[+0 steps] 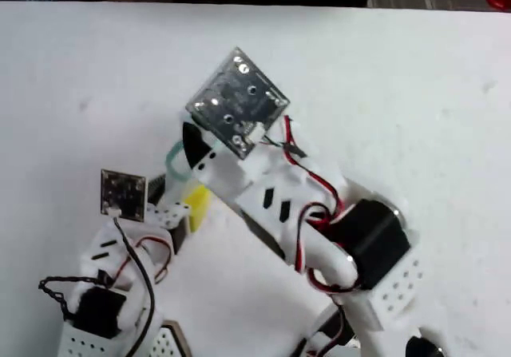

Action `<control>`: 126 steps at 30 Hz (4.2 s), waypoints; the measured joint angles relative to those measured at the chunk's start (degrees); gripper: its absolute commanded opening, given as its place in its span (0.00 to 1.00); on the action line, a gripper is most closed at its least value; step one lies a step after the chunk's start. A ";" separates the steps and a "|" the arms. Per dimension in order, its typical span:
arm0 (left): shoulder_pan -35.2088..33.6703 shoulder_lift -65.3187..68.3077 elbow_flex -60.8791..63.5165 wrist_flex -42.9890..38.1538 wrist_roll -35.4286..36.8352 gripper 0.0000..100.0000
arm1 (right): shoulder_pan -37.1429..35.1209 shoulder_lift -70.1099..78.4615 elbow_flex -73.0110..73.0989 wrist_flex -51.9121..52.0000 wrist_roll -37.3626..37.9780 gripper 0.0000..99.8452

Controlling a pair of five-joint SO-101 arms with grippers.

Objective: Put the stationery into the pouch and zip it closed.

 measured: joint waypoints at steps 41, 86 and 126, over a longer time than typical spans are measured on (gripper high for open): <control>-0.09 -0.09 0.00 0.00 0.00 0.24 | 0.00 8.26 3.78 -5.63 -9.05 0.01; 0.18 -0.09 0.00 0.00 0.00 0.24 | -0.09 -19.43 43.25 -34.90 -6.42 0.11; -0.09 -0.09 0.00 0.00 0.00 0.24 | 6.68 33.58 -25.05 16.35 -34.55 0.35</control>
